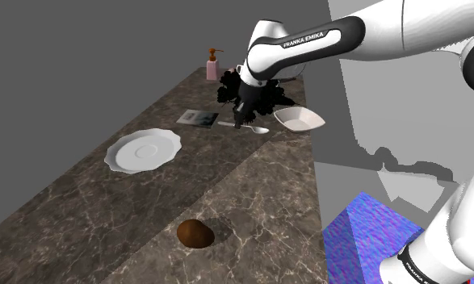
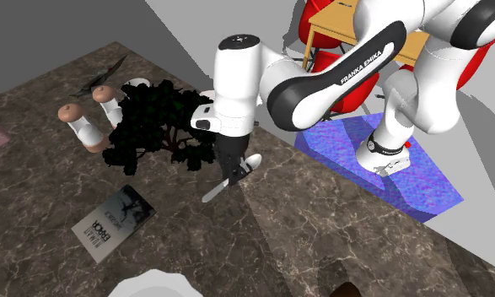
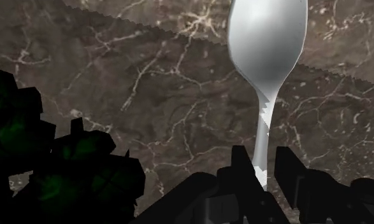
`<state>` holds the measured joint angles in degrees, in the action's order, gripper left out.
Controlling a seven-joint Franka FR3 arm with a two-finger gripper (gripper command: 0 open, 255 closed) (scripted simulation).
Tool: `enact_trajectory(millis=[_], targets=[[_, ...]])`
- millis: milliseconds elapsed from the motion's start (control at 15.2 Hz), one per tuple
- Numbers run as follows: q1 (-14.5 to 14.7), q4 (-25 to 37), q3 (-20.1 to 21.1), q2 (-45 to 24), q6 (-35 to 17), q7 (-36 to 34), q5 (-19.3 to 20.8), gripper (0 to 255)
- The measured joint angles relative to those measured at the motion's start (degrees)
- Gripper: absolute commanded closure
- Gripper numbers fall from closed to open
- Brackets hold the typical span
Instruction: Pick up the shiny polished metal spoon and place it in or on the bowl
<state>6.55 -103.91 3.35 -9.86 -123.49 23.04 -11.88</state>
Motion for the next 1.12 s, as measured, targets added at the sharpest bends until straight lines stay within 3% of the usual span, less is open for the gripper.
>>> enact_trajectory(millis=[528, 1122], targets=[[-6.1, -1.28, -3.81, 1.43, 2.26, 10.67, -2.34, 255], [-13.12, 3.23, -8.41, -1.07, 7.06, 22.16, -4.27, 255]])
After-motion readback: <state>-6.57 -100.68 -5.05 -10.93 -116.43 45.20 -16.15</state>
